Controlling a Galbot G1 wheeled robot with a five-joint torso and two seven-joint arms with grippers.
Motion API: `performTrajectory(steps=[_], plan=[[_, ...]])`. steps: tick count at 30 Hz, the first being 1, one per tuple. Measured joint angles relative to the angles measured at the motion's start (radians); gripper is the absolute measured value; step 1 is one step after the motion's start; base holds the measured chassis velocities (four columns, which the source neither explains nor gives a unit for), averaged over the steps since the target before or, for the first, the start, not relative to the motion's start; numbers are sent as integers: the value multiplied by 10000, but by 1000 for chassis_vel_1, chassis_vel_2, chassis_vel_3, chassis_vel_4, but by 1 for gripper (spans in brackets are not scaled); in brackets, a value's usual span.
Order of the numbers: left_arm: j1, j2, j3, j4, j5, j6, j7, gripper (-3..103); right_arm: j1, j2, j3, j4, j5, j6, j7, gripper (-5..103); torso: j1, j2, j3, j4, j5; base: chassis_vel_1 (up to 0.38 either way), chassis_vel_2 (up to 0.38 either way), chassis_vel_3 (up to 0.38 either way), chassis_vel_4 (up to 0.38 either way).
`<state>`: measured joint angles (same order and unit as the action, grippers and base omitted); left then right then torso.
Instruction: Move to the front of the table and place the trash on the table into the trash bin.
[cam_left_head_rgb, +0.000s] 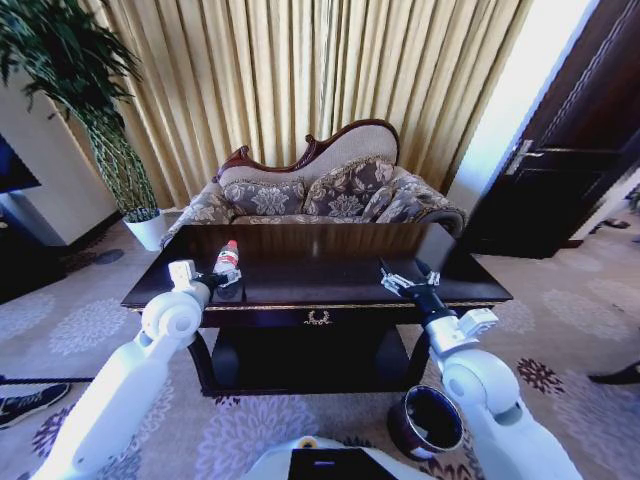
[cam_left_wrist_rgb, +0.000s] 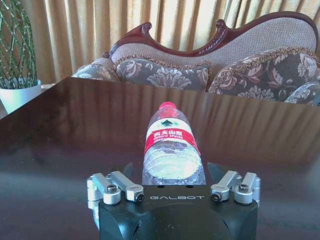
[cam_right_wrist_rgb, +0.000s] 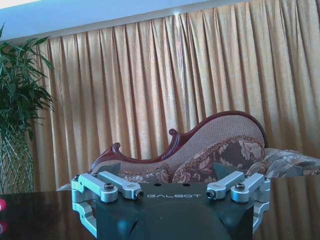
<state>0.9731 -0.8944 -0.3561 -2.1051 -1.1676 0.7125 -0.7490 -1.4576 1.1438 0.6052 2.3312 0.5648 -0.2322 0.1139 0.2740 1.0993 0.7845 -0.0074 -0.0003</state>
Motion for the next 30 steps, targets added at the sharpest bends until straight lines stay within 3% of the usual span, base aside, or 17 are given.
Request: performTrajectory(steps=[5,7,9,11,13,17,19,20,21,22,23,24,25,27,28,30], plan=[[33,74,-162,-3,-205,0,-76,66,-69,41,51,47,-3,10,0,100,0,0,0,0,0,0,0,0,0],[37,82,-175,-3,-218,0,-78,66,-73,44,58,50,-3,13,0,100,0,0,0,0,0,0,0,0,0],[62,89,-198,-2,-228,0,-88,50,-90,56,81,51,-12,28,0,100,0,0,0,0,0,0,0,0,0],[75,84,-206,-5,-230,0,-89,50,-95,60,84,51,-16,31,0,100,0,0,0,0,0,0,0,0,0],[130,70,-244,-25,-230,-3,-77,40,-131,68,98,54,-28,39,0,100,0,0,0,-1,1,0,0,0,0],[214,57,-342,-22,-125,-9,82,34,-155,51,119,72,-33,54,3,100,0,1,0,-1,1,0,0,0,0],[444,73,-406,138,1074,-479,946,33,-154,-25,147,119,-20,59,19,100,0,1,0,-1,-1,0,0,0,0],[444,73,-406,138,1074,-479,946,33,-154,-25,147,119,-20,59,19,100,0,1,0,-1,-1,0,0,0,0],[545,96,-428,204,1633,-752,1325,33,-151,-50,152,131,-12,59,23,100,0,0,0,-1,-3,0,0,0,0],[834,197,-621,311,3070,-1542,2431,33,-146,-152,163,188,38,56,39,100,0,0,0,0,-2,0,0,0,0],[979,259,-765,307,3529,-1979,2927,33,-143,-229,157,219,72,39,45,100,0,0,0,2,-1,0,0,0,0],[979,259,-765,307,3529,-1979,2927,33,-143,-229,157,219,72,39,45,100,0,0,0,2,-1,0,0,0,0],[1198,376,-1040,221,3978,-2734,3626,33,-134,-396,85,267,174,12,47,100,0,0,0,1,-3,0,0,0,0],[1412,571,-1418,57,4283,-3536,4452,33,-95,-680,-110,360,454,-77,17,100,0,0,0,0,3,0,0,0,0],[1412,571,-1418,57,4283,-3536,4452,33,-95,-680,-110,360,454,-77,17,100,0,0,0,0,3,0,0,0,0],[1671,892,-1852,-174,4474,-4321,5519,33,-51,-1287,-333,521,1173,-245,-238,100,-1,0,0,0,0,0,0,0,0]])
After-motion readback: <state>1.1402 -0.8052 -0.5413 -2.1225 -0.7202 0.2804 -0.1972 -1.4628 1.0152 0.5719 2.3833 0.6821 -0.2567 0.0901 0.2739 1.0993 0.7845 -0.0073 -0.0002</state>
